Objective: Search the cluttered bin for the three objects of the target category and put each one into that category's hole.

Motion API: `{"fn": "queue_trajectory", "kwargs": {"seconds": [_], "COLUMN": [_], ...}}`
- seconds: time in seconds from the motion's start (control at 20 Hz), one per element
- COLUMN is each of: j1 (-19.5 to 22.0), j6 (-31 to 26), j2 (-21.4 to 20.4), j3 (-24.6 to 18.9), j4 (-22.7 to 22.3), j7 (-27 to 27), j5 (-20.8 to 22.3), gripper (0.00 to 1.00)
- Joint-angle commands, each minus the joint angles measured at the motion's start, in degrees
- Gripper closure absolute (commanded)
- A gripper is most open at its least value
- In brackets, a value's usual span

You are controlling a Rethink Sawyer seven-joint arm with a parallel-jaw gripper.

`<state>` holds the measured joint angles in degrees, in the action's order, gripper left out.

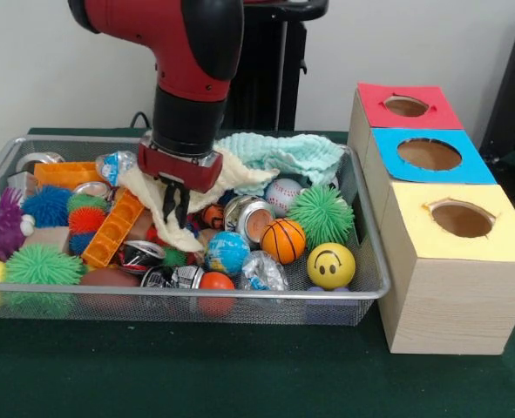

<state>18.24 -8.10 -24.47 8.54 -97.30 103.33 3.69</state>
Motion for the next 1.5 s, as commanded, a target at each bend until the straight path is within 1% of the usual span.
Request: {"fn": "queue_trajectory", "kwargs": {"seconds": [0.05,0.2,0.5,0.7,0.9,1.05,1.2,1.4,1.5], "j1": [5.4,6.6,7.6,7.9,7.9,8.5,9.2,10.2,10.6], "j6": [-12.8,-18.1,-27.5,-31.2,-34.0,-35.4,-36.4,-35.8,-33.8], "j2": [2.6,1.7,-2.8,-5.3,-7.6,-9.3,-9.9,-10.8,-11.0], "j3": [-0.6,-0.8,-0.4,-0.4,-0.5,-1.4,-2.6,-4.3,-5.1], "j4": [13.1,15.9,18.2,18.9,19.4,19.4,19.5,17.2,15.1], "j7": [-6.6,-8.6,-10.9,-11.4,-11.4,-11.2,-10.7,-8.7,-7.4], "j5": [5.3,7.3,11.2,13.8,16.3,17.5,18.0,17.5,17.1], "gripper": [1.0,1.0,1.0,1.0,1.0,1.0,1.0,1.0,1.0]}}
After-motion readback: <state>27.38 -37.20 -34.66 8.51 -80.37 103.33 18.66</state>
